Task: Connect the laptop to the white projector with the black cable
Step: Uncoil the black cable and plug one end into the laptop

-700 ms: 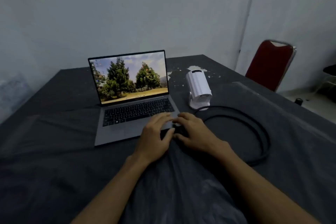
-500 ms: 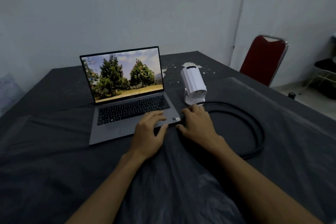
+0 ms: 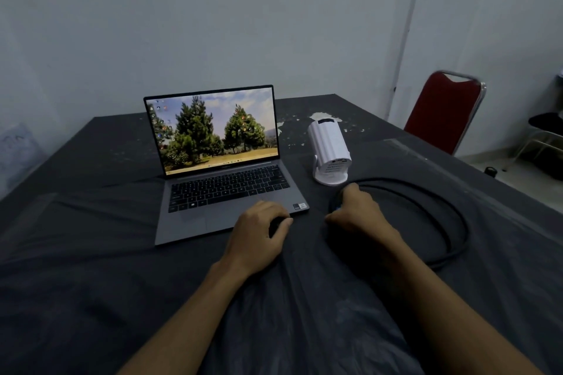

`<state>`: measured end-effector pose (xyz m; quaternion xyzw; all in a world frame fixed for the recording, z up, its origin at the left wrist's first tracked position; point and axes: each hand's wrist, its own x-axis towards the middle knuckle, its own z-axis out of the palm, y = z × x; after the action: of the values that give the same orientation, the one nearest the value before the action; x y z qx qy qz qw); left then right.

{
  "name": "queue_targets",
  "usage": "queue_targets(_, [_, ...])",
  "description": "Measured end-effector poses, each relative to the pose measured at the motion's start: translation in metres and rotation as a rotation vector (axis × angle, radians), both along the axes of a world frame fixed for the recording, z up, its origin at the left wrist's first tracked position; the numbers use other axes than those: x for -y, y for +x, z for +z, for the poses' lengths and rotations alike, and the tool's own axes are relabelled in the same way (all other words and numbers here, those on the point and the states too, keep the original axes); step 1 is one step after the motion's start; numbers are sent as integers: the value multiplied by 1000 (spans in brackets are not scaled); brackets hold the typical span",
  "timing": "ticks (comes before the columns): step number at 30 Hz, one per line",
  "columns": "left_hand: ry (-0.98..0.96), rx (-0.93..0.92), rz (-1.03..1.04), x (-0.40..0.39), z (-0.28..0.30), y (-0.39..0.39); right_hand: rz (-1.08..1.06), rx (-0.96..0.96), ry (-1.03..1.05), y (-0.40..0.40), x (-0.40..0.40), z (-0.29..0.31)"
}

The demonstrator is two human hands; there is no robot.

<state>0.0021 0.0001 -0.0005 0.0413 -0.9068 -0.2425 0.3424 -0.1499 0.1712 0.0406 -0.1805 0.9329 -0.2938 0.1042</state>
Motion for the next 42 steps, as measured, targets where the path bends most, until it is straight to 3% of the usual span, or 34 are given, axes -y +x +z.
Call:
queue_targets(3, [-1, 8, -1, 1, 0, 0, -45, 133, -257, -7, 0, 0])
queue_targets(7, [4, 13, -2, 1, -1, 0, -35, 587, -756, -10, -2, 3])
queue_targets(10, [6, 10, -4, 1, -1, 0, 45, 774, -877, -8, -4, 6])
queue_targets(15, [23, -9, -3, 2, -1, -1, -31, 865, -974, -10, 1, 8])
queue_targets(17, [43, -26, -3, 2, -1, -1, -37, 765, -946, -11, 4, 3])
queue_targets(21, [71, -52, -5, 3, -1, -1, -64, 278, -808, -14, 7, -15])
queue_targets(24, [73, -75, -18, 2, 0, 0, -14, 181, -783, -15, 7, -14])
queue_targets(31, [181, -157, -7, 0, 3, 1, 453, -243, -524, 19, 11, 0])
queue_targets(34, [271, -152, -1, 2, 5, 2, 713, -444, -316, 37, 19, 2])
queue_targets(38, [284, -111, -33, 5, 4, 0, 849, -508, -120, 51, 27, -2])
queue_targets(42, [344, -55, -2, 7, 1, -3, 753, -546, -89, 44, 16, 12])
